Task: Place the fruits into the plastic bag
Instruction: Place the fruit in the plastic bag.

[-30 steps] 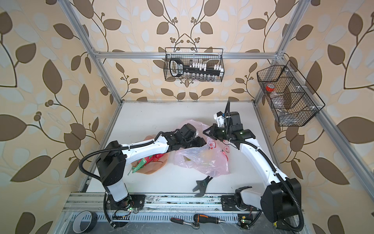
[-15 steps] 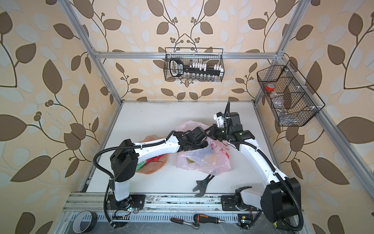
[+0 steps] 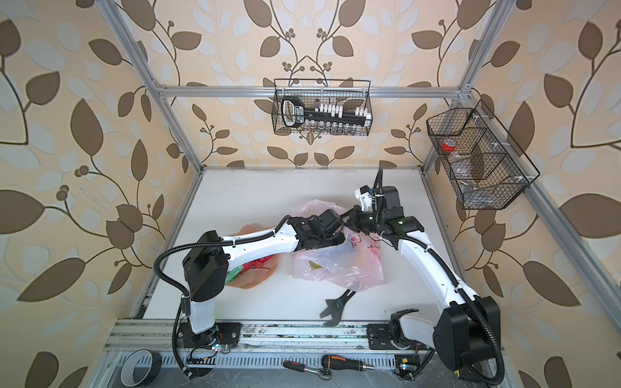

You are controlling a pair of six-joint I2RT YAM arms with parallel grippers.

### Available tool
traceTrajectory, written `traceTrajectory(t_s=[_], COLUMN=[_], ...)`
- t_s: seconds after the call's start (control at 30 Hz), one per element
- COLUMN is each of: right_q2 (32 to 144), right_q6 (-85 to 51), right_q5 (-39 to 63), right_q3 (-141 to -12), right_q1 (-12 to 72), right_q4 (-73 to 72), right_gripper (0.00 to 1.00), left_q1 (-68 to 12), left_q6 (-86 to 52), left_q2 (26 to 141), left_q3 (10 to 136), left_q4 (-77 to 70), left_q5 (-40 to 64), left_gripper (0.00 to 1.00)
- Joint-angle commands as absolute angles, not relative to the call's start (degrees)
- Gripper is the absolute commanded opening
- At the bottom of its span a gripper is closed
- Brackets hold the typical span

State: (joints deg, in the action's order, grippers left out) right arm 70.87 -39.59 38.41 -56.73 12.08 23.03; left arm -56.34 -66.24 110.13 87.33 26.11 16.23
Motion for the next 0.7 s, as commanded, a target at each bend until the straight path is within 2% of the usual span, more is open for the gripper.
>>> traceTrajectory(t_s=[0.0,0.3,0.67], right_q2=[69.39,68.47,67.65], right_q6=[-38.93,-38.76,-37.90], right_q5=[39.24,38.97,38.26], right_q3=[-56.60,-56.66,-56.60], right_q1=[11.78,11.66,11.59], right_q4=[24.18,25.09,26.67], right_gripper=[0.00,0.00,0.00], left_q1=[-56.95,-56.92,-54.25], left_q6=[-67.15,-64.24,-59.44], left_q2=[105.38,101.79,100.04], left_q3=[86.34,87.30,89.17], left_q4=[23.11,26.62,41.30], left_q5=[15.48,12.43,8.38], left_gripper=[0.99,0.99,0.99])
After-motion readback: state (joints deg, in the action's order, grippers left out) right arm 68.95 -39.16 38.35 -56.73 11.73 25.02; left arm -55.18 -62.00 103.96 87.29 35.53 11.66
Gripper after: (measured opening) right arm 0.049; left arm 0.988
